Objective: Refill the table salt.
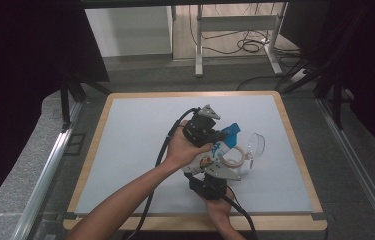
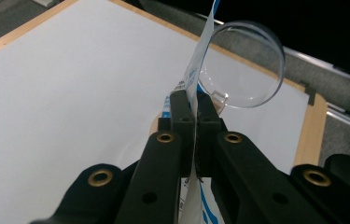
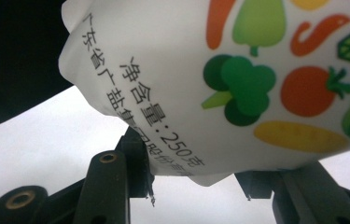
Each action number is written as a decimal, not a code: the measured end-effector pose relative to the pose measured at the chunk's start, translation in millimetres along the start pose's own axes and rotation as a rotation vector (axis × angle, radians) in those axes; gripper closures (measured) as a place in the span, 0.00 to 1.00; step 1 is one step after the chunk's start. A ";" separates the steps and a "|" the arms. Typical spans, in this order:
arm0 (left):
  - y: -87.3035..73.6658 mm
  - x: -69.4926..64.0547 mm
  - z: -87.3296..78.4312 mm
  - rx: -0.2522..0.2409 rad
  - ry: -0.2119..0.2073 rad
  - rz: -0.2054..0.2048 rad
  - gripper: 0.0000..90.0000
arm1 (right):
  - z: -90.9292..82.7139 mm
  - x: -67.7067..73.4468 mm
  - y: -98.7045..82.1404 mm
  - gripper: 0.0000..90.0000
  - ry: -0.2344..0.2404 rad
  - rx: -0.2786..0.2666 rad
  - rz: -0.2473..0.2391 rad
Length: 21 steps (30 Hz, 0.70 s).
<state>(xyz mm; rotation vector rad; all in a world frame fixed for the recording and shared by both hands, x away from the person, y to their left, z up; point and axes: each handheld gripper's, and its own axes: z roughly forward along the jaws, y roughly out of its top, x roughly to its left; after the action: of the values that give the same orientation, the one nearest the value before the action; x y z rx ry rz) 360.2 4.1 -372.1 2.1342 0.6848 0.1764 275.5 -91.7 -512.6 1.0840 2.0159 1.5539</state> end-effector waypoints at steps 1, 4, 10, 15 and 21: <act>0.7 0.2 1.5 0.004 0.000 -0.003 1.00 | 0.3 0.6 -0.4 0.60 -0.005 0.000 0.005; 1.7 1.0 3.0 0.017 0.005 0.001 1.00 | 0.4 0.7 -0.1 0.61 -0.013 -0.004 0.004; 4.2 2.8 8.4 0.052 0.009 0.018 1.00 | 2.5 0.5 -0.8 0.61 -0.005 -0.007 0.043; 7.5 3.4 12.9 0.075 0.013 0.023 1.00 | 4.6 0.0 -0.9 0.61 0.000 -0.018 0.078; 13.5 1.1 19.4 0.107 0.018 0.043 1.00 | 5.4 -1.0 -0.3 0.61 -0.002 -0.046 0.122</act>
<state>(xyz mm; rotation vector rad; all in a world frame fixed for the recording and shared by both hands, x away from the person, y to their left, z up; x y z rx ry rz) 373.6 -15.4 -373.6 2.2531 0.6728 0.1857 279.8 -89.0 -514.8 1.2096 1.9357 1.6495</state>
